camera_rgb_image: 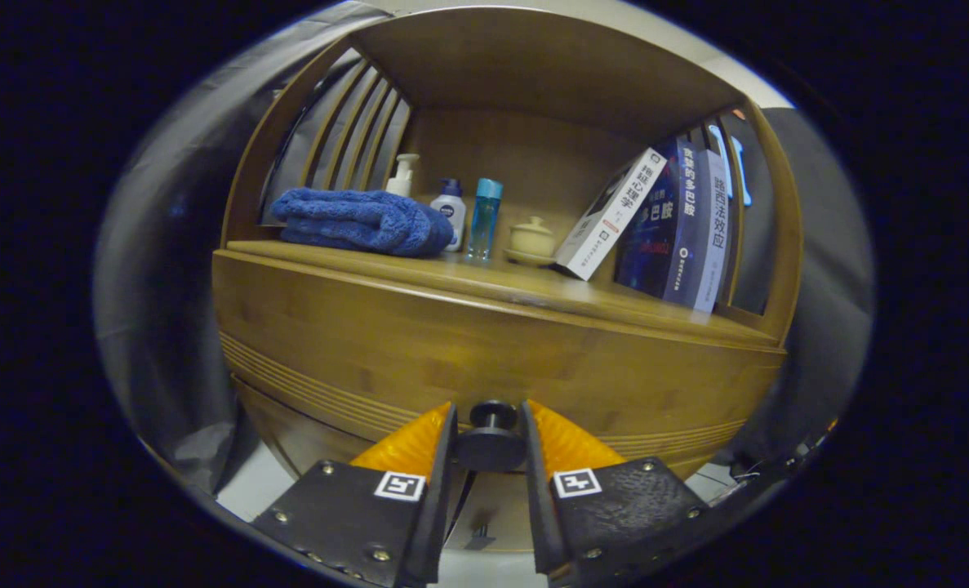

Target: Pull open the drawer, take out the items inside it, and place them on the countertop above the cabinet.

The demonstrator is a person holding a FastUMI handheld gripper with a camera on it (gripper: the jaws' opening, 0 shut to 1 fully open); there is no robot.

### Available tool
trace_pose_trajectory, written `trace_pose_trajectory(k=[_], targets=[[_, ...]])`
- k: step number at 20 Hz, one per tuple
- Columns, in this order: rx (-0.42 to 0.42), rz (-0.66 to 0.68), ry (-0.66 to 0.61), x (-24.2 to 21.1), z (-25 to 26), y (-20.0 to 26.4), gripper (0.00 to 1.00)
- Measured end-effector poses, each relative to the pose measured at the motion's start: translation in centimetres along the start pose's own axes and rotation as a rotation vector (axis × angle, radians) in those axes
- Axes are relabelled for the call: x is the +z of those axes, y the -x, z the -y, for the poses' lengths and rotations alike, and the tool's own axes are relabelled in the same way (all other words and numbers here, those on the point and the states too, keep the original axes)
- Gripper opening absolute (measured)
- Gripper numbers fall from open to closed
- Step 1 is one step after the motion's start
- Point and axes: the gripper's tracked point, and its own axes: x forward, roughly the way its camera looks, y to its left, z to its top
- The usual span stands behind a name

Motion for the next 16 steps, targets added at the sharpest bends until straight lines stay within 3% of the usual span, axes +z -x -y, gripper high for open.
trace_pose_trajectory(k=[1,2,4,5,16], targets=[[-0.010,-0.001,-0.027,-0.2,0.1,-0.6,0.43],[-0.012,-0.021,-0.044,-0.2,0.0,-0.4,0.36],[0.002,-0.033,-0.043,0.0,-0.1,0.0,0.37],[0.005,-0.034,-0.041,-0.1,0.0,-0.1,0.31],[-0.003,-0.036,-0.070,-1.4,0.0,6.1,0.31]])
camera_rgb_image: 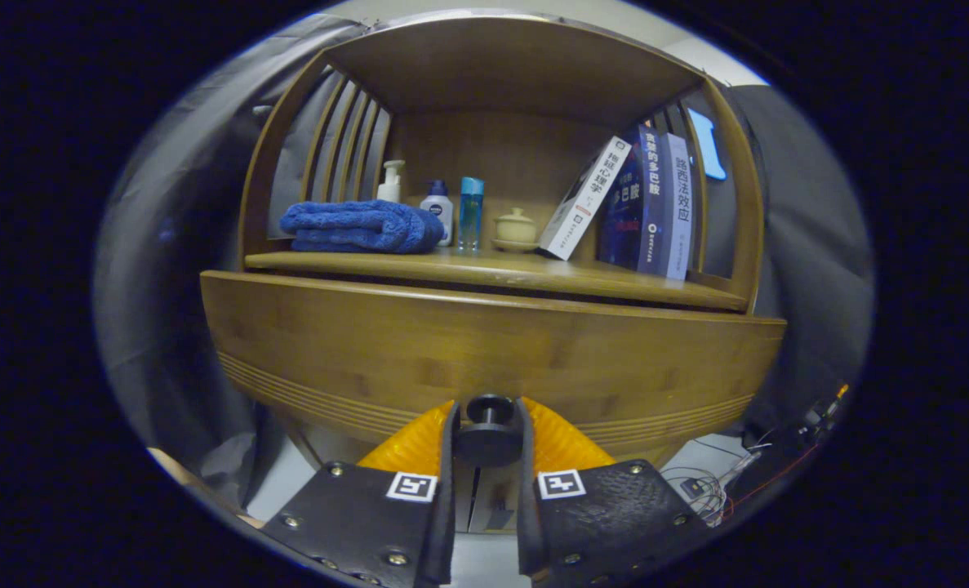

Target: Pull open the drawer, take out the items inside it, and place them on the countertop above the cabinet.

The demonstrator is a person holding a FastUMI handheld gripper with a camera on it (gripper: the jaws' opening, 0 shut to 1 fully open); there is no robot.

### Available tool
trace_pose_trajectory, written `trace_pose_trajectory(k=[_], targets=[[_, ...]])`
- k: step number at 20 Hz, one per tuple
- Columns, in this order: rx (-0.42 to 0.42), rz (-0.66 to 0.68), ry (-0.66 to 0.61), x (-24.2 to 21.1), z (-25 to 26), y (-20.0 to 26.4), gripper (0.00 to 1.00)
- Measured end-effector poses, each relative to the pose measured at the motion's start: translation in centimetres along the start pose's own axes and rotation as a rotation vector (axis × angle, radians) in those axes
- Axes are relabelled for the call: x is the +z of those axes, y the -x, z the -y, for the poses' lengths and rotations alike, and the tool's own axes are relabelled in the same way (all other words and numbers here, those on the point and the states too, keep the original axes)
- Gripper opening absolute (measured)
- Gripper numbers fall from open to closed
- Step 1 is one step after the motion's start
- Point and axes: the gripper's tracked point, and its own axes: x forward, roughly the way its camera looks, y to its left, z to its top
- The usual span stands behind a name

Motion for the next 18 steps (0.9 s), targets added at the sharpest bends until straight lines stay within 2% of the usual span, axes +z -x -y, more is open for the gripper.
trace_pose_trajectory(k=[6,18], targets=[[0.011,-0.017,-0.003,-1.7,-0.1,4.7,0.31],[0.038,-0.031,-0.049,-2.7,-0.9,8.6,0.31]])
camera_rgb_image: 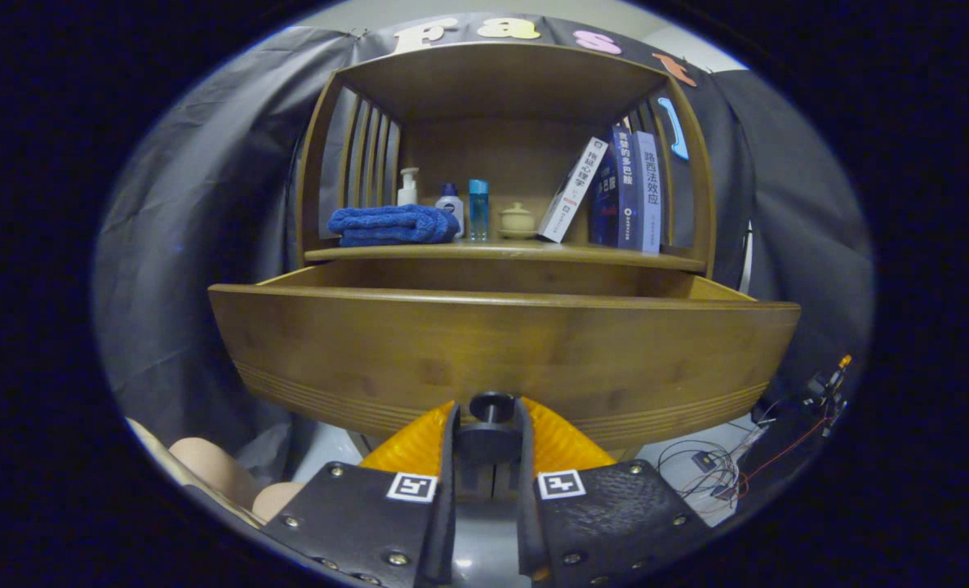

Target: Pull open the drawer, take out the items inside it, and place them on the countertop above the cabinet.

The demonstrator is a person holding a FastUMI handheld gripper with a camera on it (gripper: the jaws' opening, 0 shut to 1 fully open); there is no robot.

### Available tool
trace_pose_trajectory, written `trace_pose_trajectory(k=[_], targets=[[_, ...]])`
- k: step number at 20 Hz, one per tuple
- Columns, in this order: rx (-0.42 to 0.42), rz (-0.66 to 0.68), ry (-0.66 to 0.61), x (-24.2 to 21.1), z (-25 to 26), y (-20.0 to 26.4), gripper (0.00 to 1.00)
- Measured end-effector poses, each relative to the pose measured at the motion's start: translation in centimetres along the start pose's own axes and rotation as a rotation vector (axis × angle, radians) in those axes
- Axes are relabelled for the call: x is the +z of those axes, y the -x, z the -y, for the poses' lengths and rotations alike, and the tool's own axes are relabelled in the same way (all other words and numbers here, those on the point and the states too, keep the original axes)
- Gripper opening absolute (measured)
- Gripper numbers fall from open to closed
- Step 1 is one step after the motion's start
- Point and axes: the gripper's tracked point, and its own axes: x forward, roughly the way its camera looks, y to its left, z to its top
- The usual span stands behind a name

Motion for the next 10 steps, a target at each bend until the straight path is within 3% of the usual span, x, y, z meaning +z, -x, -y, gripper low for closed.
trace_pose_trajectory(k=[10], targets=[[0.011,-0.027,-0.022,-1.0,-0.3,2.5,0.31]])
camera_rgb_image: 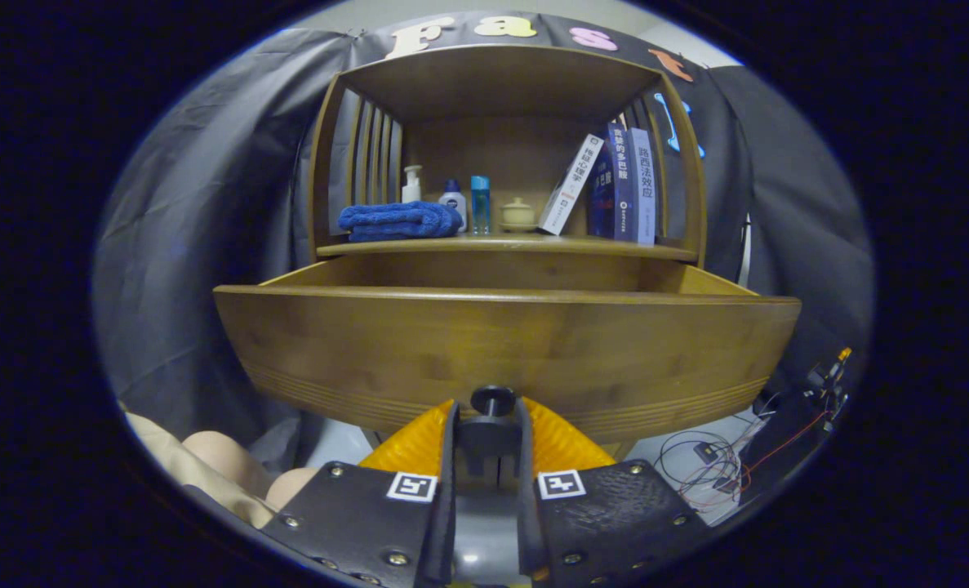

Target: Pull open the drawer, take out the items inside it, and place them on the countertop above the cabinet.

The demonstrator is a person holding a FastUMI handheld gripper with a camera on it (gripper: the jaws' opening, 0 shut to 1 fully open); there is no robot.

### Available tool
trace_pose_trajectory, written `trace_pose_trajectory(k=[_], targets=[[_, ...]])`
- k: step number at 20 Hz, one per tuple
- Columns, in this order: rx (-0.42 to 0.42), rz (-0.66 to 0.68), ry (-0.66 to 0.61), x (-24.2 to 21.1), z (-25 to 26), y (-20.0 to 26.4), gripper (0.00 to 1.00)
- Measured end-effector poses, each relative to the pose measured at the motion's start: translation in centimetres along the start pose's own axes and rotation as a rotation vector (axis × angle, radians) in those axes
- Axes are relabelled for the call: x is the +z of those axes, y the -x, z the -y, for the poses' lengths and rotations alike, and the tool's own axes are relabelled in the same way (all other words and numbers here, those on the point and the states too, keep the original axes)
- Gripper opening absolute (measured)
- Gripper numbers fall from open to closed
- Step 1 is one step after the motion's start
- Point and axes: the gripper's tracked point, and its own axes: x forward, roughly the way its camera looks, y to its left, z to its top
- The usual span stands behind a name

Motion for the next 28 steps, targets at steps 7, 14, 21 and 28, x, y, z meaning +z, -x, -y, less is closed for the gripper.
trace_pose_trajectory(k=[7,14,21,28], targets=[[0.003,-0.011,0.012,-0.5,-0.2,1.1,0.31],[0.012,-0.002,0.017,-0.3,-0.2,1.1,0.32],[0.017,-0.010,0.023,0.6,-0.2,3.0,0.41],[0.053,0.192,0.030,10.4,-0.7,6.2,0.41]])
